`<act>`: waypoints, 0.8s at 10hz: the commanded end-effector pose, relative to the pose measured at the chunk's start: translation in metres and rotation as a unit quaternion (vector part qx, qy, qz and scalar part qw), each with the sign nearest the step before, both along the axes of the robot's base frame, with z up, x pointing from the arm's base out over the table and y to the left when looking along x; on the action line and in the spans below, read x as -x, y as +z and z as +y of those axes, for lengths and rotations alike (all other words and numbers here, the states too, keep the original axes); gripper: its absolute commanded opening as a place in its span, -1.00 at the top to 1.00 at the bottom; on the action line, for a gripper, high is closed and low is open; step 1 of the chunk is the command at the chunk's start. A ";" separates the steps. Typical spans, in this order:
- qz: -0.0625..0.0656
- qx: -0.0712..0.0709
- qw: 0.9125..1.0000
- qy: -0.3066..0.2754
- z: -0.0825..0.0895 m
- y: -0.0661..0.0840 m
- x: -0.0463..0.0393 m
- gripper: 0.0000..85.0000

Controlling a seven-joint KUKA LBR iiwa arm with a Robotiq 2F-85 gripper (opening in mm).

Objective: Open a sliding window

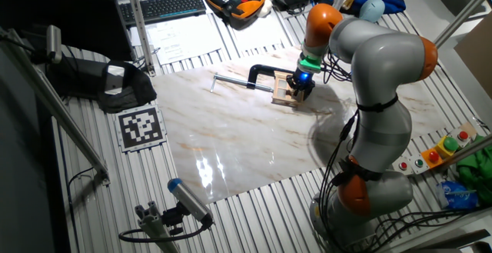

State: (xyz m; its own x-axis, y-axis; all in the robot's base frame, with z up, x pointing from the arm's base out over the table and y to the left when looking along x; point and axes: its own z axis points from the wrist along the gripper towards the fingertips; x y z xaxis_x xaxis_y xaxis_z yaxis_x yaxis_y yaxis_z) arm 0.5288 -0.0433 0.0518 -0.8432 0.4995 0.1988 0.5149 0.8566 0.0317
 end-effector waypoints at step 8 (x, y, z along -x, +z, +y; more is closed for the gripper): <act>-0.004 0.003 1.000 0.003 0.001 0.001 -0.0039 1.00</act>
State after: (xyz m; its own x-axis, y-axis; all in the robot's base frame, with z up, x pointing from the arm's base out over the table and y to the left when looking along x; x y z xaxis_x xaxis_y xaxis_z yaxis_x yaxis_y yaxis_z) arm 0.5327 -0.0422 0.0528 -0.8481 0.4952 0.1883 0.5091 0.8602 0.0310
